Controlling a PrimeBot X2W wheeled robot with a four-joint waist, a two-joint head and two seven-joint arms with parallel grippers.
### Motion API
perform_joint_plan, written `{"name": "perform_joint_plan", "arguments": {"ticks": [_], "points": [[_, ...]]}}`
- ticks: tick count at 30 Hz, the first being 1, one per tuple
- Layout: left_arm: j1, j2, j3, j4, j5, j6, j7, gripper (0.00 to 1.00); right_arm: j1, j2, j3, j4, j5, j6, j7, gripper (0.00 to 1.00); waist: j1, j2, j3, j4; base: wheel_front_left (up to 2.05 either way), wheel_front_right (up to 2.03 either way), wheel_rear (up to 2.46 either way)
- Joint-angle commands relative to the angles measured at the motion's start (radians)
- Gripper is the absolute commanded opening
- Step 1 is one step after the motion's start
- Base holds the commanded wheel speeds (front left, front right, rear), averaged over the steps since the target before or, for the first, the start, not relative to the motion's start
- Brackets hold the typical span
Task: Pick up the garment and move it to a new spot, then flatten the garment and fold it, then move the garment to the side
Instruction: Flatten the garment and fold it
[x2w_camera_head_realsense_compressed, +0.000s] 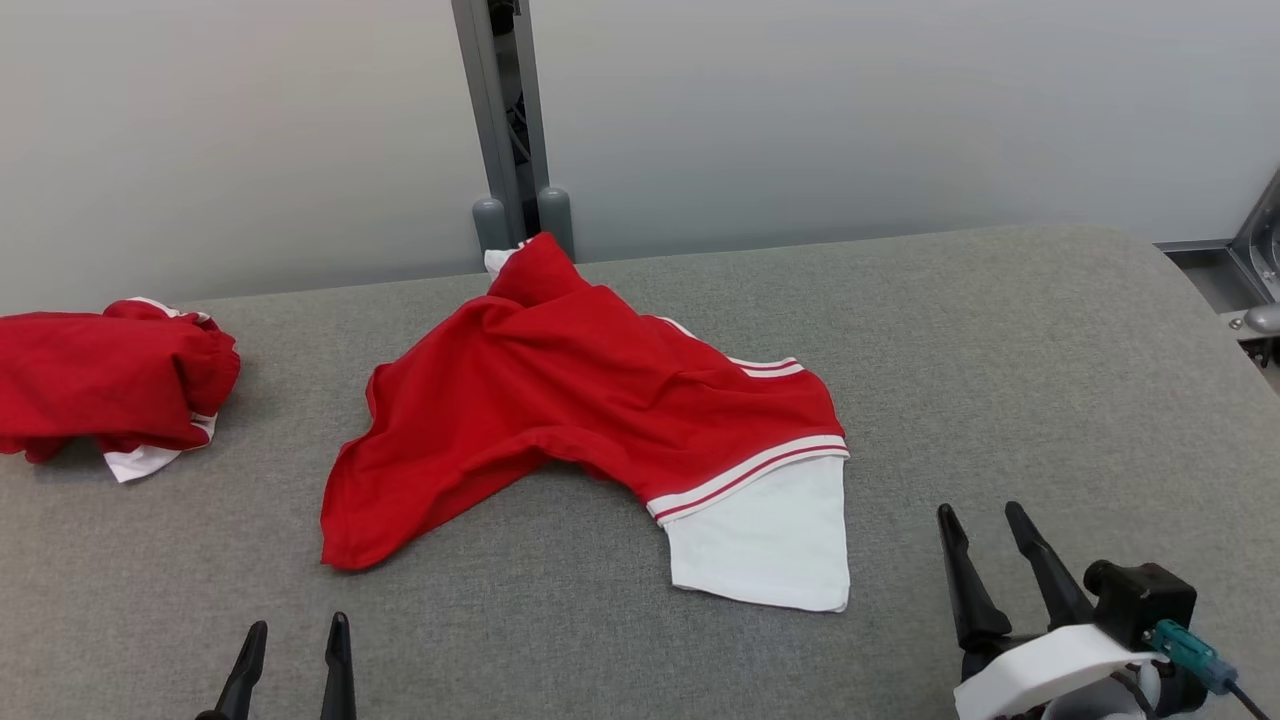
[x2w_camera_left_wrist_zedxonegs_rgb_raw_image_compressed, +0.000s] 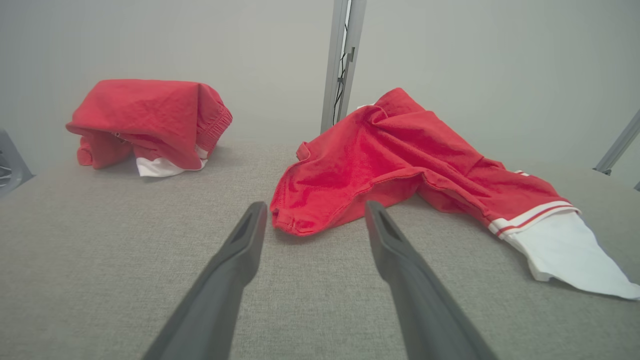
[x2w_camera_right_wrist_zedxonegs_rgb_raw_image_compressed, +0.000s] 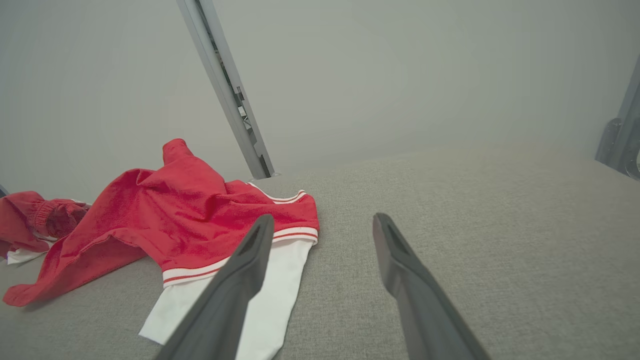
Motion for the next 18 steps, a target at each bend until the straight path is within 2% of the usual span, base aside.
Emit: {"name": "perform_joint_plan", "arguments": {"ticks": [1,4,9,18], "points": [[0.0,0.0,0.001,0.002,0.007,-0.002,-0.001,1.0,-0.011,-0.007,0.007,0.022,0.014,0.0,-0.004,1.0,0.0,-0.0001,0.001,0.003,0.0,0.0,0.0],[-0.011,-0.004,-0.005,0.005,0.012,-0.008,-0.001,1.0,-0.025,-0.007,0.037,0.075,0.076,0.0,0.01,1.0,0.0,-0.0001,0.004,0.012,0.0,0.0,0.0],[-0.027,-0.01,-0.014,0.01,0.017,-0.016,-0.001,1.0,-0.045,-0.007,0.111,0.156,0.261,0.0,0.056,1.0,0.0,-0.0001,0.009,0.035,0.0,0.0,0.0],[-0.044,-0.018,-0.028,0.005,0.031,-0.025,-0.001,1.0,-0.089,-0.008,0.218,0.284,0.499,0.0,0.117,1.0,0.0,-0.0001,0.022,0.088,0.0,0.0,0.0]]}}
